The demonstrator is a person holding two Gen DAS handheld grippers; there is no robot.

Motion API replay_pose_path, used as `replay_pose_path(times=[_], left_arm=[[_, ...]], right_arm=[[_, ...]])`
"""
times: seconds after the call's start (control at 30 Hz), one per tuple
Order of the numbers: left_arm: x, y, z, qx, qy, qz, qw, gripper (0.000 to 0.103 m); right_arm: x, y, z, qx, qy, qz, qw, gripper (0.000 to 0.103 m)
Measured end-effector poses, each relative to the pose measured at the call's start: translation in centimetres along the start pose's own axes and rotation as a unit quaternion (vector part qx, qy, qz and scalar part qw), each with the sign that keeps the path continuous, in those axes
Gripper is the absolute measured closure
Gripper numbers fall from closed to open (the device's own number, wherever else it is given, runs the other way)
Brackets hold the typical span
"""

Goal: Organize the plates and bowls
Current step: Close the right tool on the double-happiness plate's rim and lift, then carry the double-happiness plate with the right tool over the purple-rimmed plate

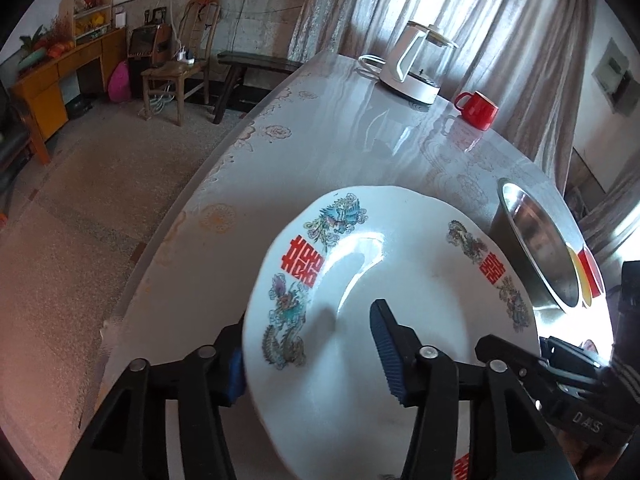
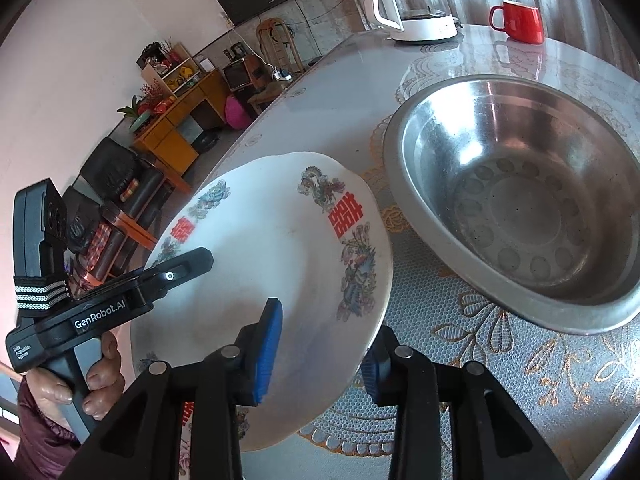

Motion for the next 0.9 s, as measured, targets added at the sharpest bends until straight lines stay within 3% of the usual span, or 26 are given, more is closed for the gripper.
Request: replay_pose_path(times=[0.17,0.33,0.6,0.9], left_arm=[[-1.4,-0.6,-1.2,0.023,0.006,-0.017,0.9996,0.058],[-1.5,-0.8,-2.2,0.036,0.026,-0.039,0.9982,0.057],[-0.3,-0.4,-0.8,0.004,0.005,-0.035,0.9994,0.051],[-2.9,-2.0,-2.1,0.056,-0.013,-0.036,0.9977,0.053]], right_arm=[[-0.5,0.5,-0.5,-0.026,-0.015,-0.03,0.999,0.066],[-0.9,-0.4,-1.0,-0.009,-0.006,-0.013,1.0,0.066],[-0.7,-0.2,-0.8,-0.007,-0.01,-0.013,1.0,0.065],[-1.7,0.0,-2.2,-0.024,-0.026,-0.031,0.999,0.065]])
Point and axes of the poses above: each gripper's, at about its wrist camera, not at the fingertips, and x roughly the way its jaws point, y to its left, z to its top, the point moved 3 cm from there along x, roughly the way its jaws point, and after that the axes turned 14 degrees about -z, right-handed, at the moved point
